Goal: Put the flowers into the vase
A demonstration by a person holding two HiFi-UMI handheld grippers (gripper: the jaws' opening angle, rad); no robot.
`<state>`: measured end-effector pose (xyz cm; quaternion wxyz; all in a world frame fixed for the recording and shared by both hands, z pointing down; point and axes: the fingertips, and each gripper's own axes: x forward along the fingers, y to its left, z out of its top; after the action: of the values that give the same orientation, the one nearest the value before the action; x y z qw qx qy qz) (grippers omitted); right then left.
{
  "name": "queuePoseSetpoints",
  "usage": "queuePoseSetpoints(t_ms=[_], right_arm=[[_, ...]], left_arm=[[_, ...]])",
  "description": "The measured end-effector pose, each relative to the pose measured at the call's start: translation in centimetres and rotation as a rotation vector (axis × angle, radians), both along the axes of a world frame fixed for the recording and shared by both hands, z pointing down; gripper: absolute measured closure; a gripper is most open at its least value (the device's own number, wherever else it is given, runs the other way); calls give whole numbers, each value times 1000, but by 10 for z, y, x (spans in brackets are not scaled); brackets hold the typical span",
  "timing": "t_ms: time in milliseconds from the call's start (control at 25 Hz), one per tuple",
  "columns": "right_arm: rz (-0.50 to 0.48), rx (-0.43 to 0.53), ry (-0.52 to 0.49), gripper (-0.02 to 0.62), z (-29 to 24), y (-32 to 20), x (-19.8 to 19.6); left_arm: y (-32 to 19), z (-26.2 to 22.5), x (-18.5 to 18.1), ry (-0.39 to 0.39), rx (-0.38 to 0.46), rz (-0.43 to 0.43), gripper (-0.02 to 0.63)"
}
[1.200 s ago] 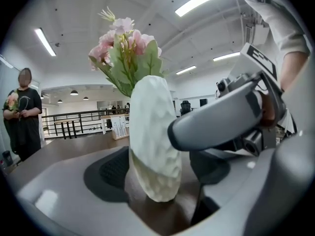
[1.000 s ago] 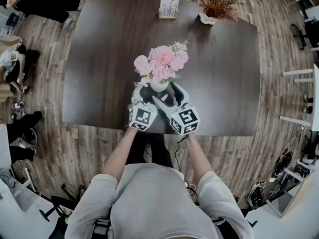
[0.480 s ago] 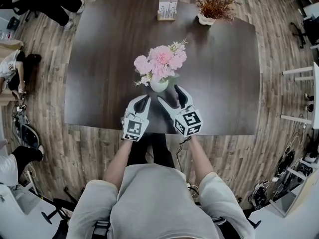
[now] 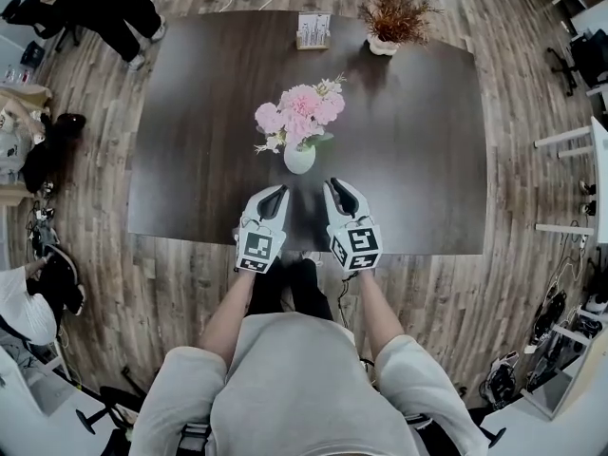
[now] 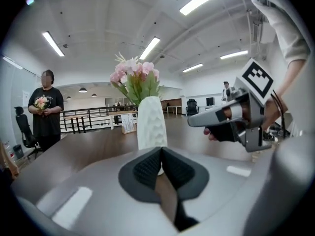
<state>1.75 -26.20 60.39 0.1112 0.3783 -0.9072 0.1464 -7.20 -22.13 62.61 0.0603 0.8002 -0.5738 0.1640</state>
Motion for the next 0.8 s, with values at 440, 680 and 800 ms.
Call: queuePoseSetpoints(t_ms=[440,680,800], right_arm=[[86,60,-39,598,-46,26,52],[196,85,-60,598,-57,53,100],[248,120,-37,598,-65,65,122]], left_arm=[[17,-57,39,91,50,46,597],[36,-80,81,81,82,190,597],[44,-89,96,83,103,246,595]])
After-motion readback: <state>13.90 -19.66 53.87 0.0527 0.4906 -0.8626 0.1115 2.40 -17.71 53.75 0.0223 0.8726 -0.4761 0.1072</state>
